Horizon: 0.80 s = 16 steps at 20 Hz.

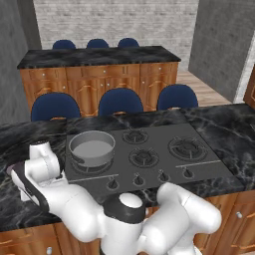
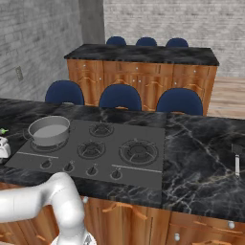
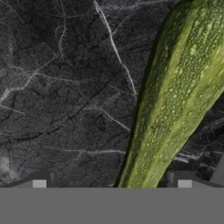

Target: Put the squash and eggplant in the pot. Retrieve the spatula and lightly stir the vegetables in the pot.

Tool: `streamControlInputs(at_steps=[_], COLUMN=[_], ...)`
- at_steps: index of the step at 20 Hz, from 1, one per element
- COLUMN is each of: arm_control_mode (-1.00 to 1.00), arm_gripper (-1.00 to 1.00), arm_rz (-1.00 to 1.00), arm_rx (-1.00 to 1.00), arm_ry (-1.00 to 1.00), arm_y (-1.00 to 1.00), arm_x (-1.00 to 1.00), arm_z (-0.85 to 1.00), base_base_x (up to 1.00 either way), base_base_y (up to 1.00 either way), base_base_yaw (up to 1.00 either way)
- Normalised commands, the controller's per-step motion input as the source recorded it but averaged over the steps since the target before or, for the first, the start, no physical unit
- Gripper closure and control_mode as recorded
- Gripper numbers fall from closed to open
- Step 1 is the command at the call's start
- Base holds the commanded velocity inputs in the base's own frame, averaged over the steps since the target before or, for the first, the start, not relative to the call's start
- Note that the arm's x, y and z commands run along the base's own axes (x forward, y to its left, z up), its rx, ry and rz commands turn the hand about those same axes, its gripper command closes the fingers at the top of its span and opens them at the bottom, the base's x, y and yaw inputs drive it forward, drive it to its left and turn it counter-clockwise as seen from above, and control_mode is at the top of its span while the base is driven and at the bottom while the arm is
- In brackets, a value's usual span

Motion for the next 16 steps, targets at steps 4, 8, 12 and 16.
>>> streamControlInputs(at_steps=[4,8,12,16], arm_control_mode=[-1.00,-1.00,-1.00,-1.00], arm_gripper=[1.00,1.00,1.00,1.00], arm_rz=[0.00,0.00,0.00,0.00], arm_rx=[0.00,0.00,0.00,0.00], arm_ry=[0.06,0.10,0.11,0.02], arm_y=[0.00,0.00,0.00,0.00], arm_x=[-0.12,-0.11,-0.09,-0.10], arm_z=[-0.20,-0.25,-0.16,-0.08], base_base_x=[0.00,0.00,0.00,0.00], base_base_y=[0.00,0.00,0.00,0.00], base_base_yaw=[0.00,0.00,0.00,0.00])
